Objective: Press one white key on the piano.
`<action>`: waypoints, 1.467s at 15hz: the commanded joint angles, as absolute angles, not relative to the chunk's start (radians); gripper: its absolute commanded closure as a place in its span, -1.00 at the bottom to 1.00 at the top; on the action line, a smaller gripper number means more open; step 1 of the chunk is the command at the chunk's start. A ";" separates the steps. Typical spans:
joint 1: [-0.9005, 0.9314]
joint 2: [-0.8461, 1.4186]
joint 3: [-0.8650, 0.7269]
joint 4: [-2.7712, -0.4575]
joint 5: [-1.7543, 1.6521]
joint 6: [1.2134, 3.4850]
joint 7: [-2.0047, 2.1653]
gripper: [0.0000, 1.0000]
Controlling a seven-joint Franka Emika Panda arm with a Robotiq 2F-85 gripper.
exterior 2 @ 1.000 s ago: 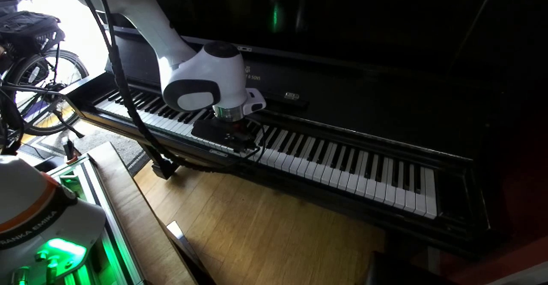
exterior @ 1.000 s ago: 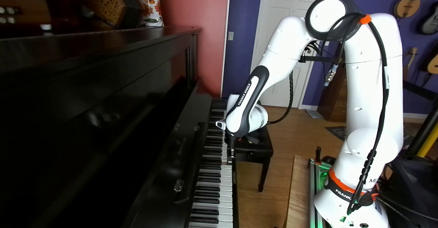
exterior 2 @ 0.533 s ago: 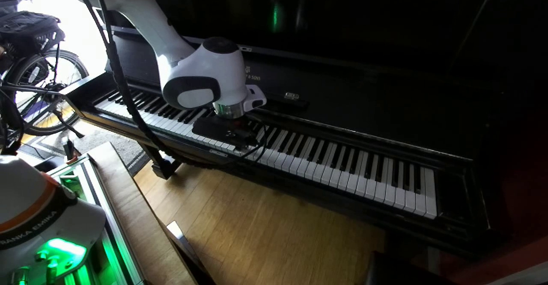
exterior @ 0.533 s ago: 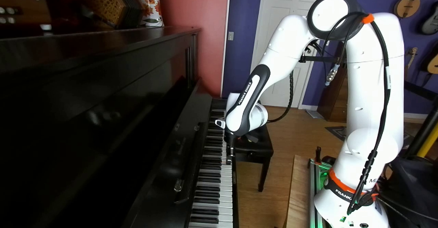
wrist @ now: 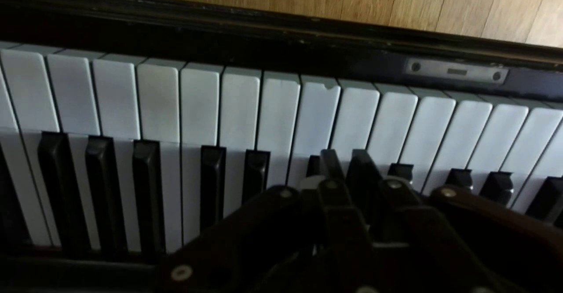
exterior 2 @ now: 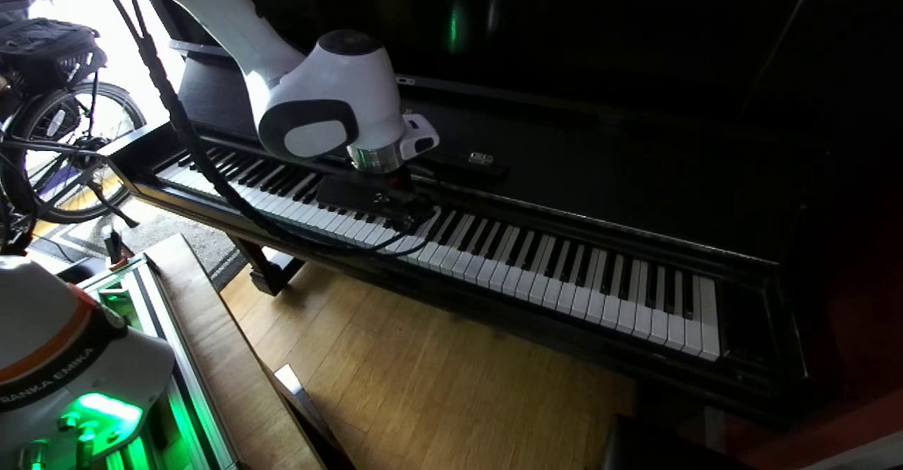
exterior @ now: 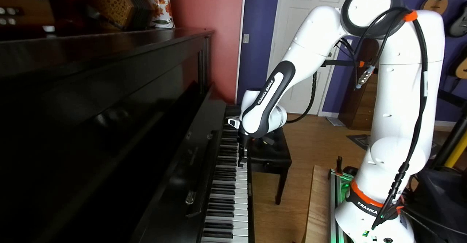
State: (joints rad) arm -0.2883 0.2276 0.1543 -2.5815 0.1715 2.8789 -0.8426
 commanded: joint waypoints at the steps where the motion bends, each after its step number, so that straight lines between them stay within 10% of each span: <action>1: -0.255 0.157 0.128 -2.627 0.159 2.872 -0.815 0.06; 8: -0.182 0.076 0.050 -2.669 0.064 2.874 -0.726 -0.98; 22: -0.100 -0.072 -0.016 -2.737 -0.083 2.845 -0.496 -1.00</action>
State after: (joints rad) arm -0.1269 -0.0074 0.0076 -2.6973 -0.0329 2.8744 -0.5574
